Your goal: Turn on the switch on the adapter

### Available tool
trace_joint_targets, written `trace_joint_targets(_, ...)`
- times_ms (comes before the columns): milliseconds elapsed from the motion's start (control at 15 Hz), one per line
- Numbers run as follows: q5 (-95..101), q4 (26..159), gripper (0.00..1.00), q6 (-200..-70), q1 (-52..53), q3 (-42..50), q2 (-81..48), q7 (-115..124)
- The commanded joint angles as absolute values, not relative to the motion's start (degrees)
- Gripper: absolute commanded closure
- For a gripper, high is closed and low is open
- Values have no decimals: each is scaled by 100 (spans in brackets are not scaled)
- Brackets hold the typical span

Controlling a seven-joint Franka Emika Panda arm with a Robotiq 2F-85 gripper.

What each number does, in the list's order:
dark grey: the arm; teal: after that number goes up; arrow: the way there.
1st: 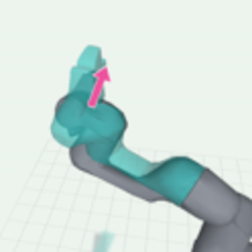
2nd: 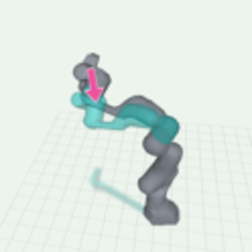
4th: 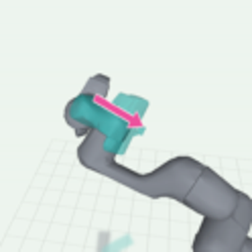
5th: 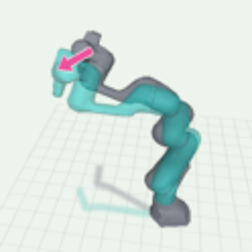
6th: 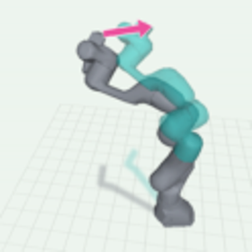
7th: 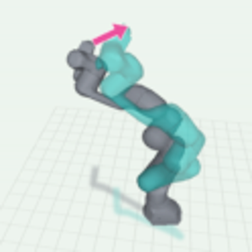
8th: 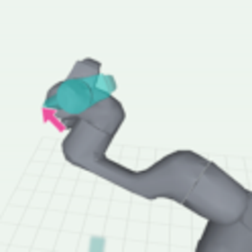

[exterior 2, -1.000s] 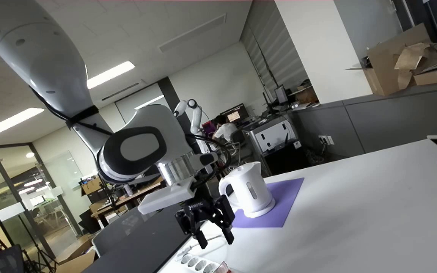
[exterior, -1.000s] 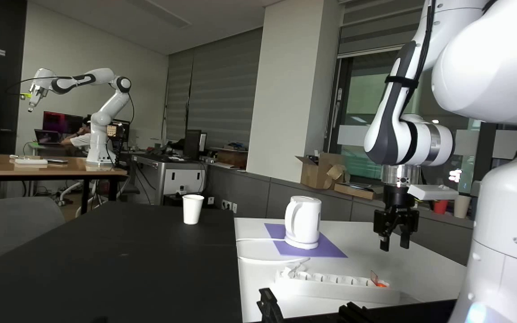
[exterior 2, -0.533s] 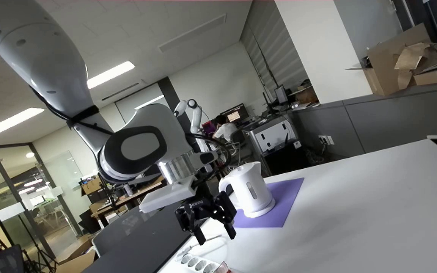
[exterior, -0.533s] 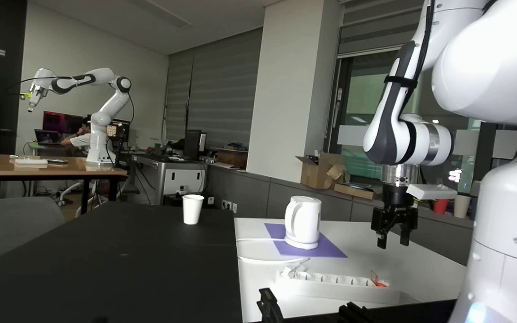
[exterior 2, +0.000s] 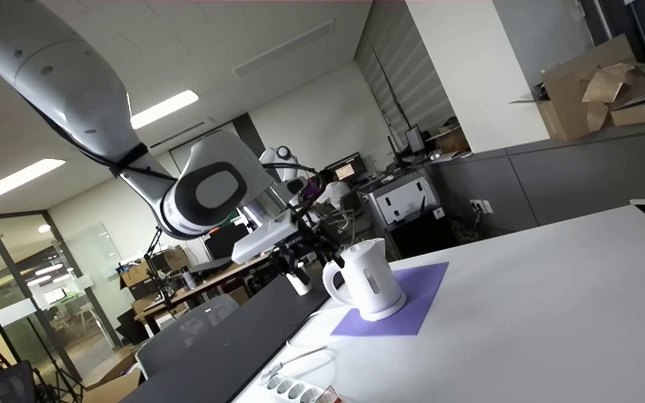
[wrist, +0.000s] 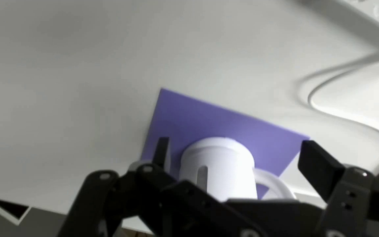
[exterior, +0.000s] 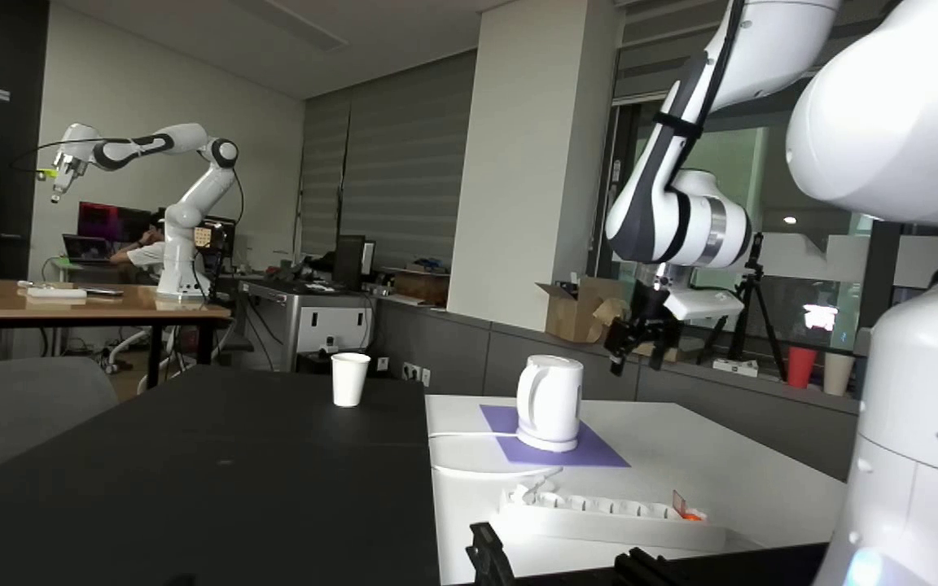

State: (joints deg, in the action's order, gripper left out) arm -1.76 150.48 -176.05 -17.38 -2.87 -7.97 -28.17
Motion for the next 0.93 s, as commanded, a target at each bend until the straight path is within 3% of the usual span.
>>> trace_joint_targets(0, -115, 14464, 0, -17820, -1470, -342, -891, -2602)
trace_joint_targets(133, 20, 14135, 0, -17901, -1231, -247, -1002, -2520)
trace_joint_targets(200, 108, 13965, 25, -17953, -1075, -162, -1081, -2410)
trace_joint_targets(333, 351, 13713, 32, -17936, -824, -54, -1211, -2151)
trace_joint_targets(733, 778, 13379, 75, -17688, 3, 364, -1506, -1640)
trace_joint_targets(867, 1188, 13292, 89, -17554, 680, 1113, -1605, -1326)
